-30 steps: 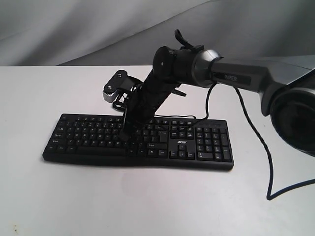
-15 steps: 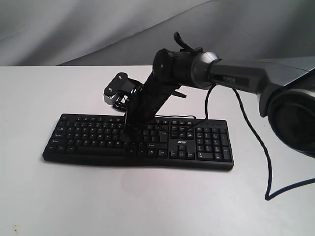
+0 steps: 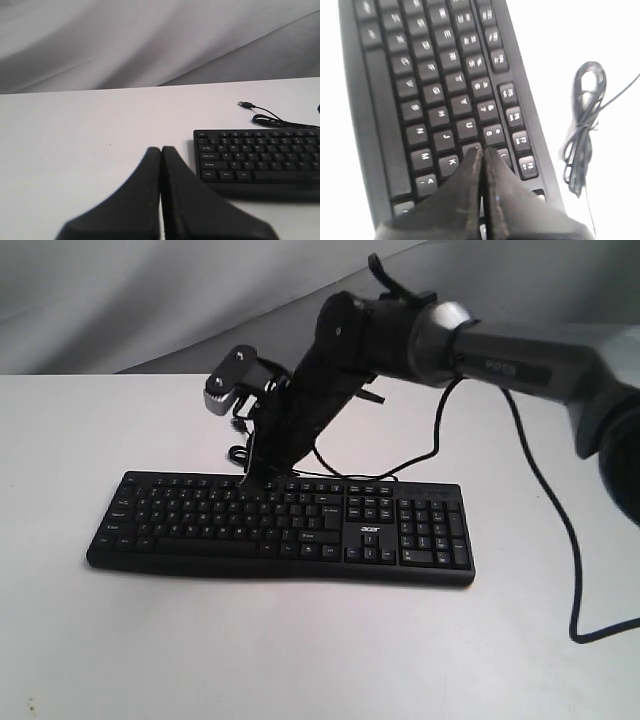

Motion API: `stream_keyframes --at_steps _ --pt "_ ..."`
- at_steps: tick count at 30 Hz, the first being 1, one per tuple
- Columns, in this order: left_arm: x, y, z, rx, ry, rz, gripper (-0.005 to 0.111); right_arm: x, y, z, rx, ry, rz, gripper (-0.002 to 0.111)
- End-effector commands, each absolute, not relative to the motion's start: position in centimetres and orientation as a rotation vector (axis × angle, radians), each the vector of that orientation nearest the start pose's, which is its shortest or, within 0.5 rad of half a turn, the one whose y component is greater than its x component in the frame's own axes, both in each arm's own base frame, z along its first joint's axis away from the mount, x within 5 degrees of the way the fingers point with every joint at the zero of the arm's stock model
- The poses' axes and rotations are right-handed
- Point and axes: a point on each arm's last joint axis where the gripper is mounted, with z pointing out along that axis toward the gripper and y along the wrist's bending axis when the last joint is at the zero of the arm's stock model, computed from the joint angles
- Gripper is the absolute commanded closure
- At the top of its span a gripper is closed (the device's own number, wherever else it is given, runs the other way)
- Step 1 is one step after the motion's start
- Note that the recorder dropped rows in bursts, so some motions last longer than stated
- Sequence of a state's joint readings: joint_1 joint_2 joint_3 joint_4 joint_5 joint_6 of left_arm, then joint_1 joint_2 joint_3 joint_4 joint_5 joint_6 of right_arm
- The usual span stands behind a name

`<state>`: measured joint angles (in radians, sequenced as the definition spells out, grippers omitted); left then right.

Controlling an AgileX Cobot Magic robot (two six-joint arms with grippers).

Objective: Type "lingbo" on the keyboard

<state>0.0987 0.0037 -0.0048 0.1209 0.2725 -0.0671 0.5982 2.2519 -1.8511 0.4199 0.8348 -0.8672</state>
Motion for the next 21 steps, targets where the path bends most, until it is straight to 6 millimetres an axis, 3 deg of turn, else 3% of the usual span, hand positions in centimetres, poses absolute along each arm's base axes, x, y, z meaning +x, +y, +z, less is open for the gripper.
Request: stream_keyframes --at_steps 1,6,13,17,21 --pt "5.4 0.8 18.9 -0.071 1.748 0.132 0.106 37.9 28.6 24.2 -1.523 2.112 0.403 0.108" --pt "5.4 0.8 18.9 -0.071 1.748 0.132 0.106 34.7 26.5 31.7 -1.444 2.002 0.382 0.108" --pt "5.4 0.8 18.9 -0.071 1.748 0.132 0.106 28.5 21.6 38.3 -1.237 1.796 0.309 0.108" --pt "5.4 0.8 18.9 -0.071 1.748 0.132 0.106 24.5 18.5 40.0 -1.067 1.731 0.312 0.108" --pt "5.4 0.8 18.9 -0.071 1.748 0.132 0.106 21.3 16.3 40.3 -1.028 1.74 0.341 0.108"
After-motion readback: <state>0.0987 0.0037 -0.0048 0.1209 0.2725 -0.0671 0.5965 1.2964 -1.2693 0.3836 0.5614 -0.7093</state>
